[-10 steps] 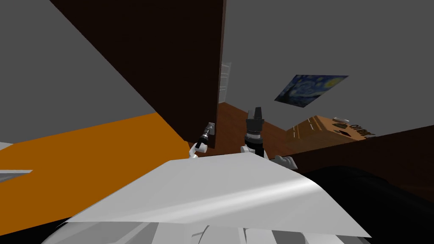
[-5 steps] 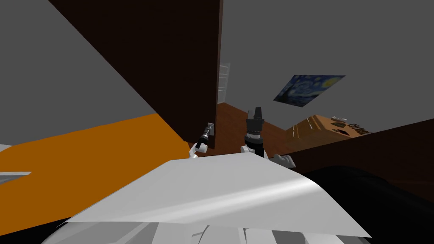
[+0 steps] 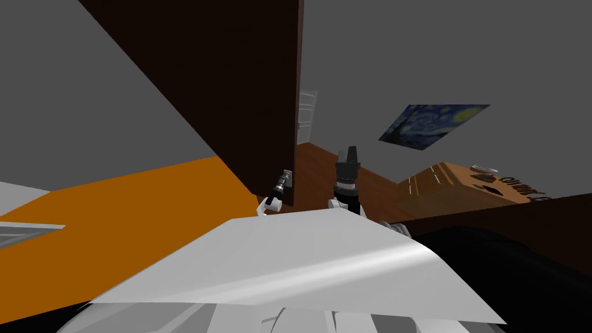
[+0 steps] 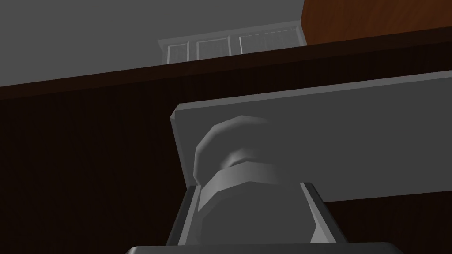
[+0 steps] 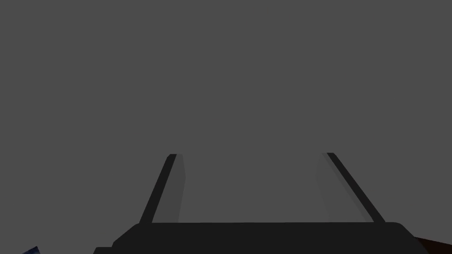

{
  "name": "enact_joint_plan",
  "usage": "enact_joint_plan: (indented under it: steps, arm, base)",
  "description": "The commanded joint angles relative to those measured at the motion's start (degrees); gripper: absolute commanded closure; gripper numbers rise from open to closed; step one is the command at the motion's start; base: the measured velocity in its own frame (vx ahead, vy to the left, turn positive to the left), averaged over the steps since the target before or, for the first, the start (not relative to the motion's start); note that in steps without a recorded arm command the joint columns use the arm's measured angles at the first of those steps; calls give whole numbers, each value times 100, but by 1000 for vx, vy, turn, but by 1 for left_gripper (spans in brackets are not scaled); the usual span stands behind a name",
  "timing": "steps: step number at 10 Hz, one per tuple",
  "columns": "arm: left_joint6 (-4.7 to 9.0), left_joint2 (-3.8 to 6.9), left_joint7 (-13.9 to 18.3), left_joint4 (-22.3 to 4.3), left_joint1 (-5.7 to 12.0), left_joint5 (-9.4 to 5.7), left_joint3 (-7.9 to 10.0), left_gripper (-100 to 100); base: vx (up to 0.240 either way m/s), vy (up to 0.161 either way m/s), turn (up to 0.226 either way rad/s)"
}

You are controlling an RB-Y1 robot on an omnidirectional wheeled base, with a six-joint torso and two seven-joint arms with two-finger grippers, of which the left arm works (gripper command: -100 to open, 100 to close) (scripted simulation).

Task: Push the door open

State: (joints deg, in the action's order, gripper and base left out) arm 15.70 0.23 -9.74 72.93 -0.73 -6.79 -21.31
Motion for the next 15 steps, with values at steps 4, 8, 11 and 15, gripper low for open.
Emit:
enact_joint_plan:
  steps: [4,8,11,15]
  arm:
    - [55,104,-272,306,-275,-212,-144,100]
    - [74,179,-377,544,-613,-158,-584,-100]
    - [90,-112,-471,721,-857,-143,-879,-100]
    - [88,-24,-464,729,-846,-150,-900,-100]
  base:
    - [232,-78,221]
    - [-159,68,83]
    - [-217,85,70]
    - [-35,8,9]
